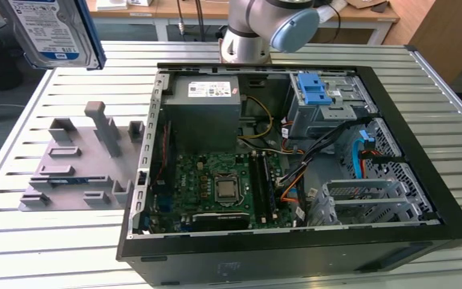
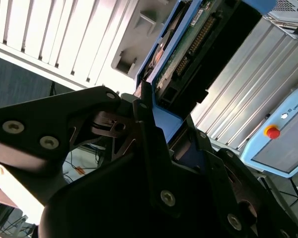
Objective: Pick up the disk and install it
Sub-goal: 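Pick up the disk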
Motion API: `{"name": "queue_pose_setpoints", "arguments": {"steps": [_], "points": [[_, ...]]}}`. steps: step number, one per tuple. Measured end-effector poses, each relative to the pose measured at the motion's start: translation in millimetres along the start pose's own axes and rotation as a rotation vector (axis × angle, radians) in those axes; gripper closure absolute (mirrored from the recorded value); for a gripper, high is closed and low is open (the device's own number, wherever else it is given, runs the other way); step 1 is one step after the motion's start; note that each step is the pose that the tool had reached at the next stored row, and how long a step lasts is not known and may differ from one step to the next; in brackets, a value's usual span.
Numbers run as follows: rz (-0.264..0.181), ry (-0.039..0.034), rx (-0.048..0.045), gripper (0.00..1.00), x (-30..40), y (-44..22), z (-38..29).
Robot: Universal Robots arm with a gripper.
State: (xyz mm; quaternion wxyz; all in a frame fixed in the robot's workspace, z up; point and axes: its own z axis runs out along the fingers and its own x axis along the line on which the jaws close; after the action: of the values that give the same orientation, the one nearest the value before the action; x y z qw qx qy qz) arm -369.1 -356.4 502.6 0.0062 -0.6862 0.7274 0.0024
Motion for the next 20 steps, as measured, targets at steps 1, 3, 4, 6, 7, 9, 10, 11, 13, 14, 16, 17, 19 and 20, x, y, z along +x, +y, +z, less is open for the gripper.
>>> {"name": "queue_pose_setpoints", "arguments": {"steps": [1,3,4,6,7,9,10,11,13,14,16,17,19,20], "points": [[0.0,0.0,-0.0001,0.64,0.3,-1.4,0.0],[0.0,0.0,-0.0001,0.64,1.1,-4.0,0.0],[0.0,0.0,-0.0001,0.64,1.4,-5.3,0.0],[0.0,0.0,-0.0003,0.64,2.3,-7.9,0.0],[0.0,0.0,-0.0003,0.64,2.8,-9.3,0.0],[0.0,0.0,-0.0005,0.64,3.7,-11.9,0.0],[0.0,0.0001,-0.0007,0.64,4.3,-13.4,0.0],[0.0,0.0001,-0.0012,0.64,4.8,-14.8,0.0],[0.0,0.0001,-0.0024,0.64,5.8,-18.4,0.0],[0.0,0.0002,-0.0029,0.64,6.3,-20.0,0.0],[0.0,0.0002,-0.0039,0.64,7.6,-23.2,0.0],[0.0,0.0003,-0.0044,0.64,8.3,-24.8,0.0],[0.0,0.0003,-0.0047,0.64,9.1,-26.9,0.0],[0.0,0.0003,-0.0047,0.64,9.1,-26.9,0.0]]}}
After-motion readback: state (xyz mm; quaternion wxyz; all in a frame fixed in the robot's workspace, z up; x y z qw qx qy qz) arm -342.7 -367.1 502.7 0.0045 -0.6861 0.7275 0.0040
